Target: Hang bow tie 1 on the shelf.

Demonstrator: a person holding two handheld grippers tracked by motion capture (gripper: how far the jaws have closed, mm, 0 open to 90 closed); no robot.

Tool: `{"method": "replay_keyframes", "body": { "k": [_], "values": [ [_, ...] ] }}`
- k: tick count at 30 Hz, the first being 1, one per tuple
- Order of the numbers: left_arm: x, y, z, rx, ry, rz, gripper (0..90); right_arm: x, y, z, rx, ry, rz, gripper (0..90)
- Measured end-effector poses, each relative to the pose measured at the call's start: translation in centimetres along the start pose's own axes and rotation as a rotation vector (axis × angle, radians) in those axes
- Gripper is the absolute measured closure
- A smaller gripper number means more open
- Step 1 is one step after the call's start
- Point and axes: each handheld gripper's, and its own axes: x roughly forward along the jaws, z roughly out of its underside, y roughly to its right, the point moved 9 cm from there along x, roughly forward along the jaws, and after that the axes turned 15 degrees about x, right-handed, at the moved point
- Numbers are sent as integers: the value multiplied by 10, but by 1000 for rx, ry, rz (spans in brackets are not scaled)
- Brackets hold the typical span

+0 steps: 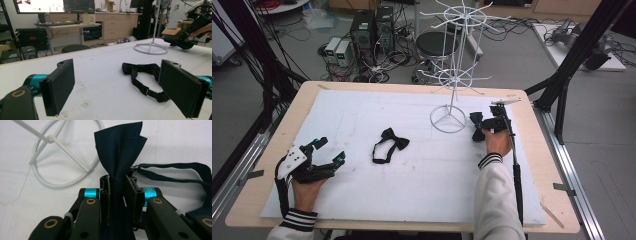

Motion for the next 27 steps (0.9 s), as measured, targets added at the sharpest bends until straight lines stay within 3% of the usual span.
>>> {"method": "replay_keyframes", "body": {
  "k": [16, 27],
  "values": [
    [-1, 1, 0, 3, 6, 3, 143, -45, -8, 15, -88, 77, -125, 759],
    [-2, 0, -1, -4, 17, 2, 143, -79, -12, 26, -73, 159, -203, 759]
  ]
}}
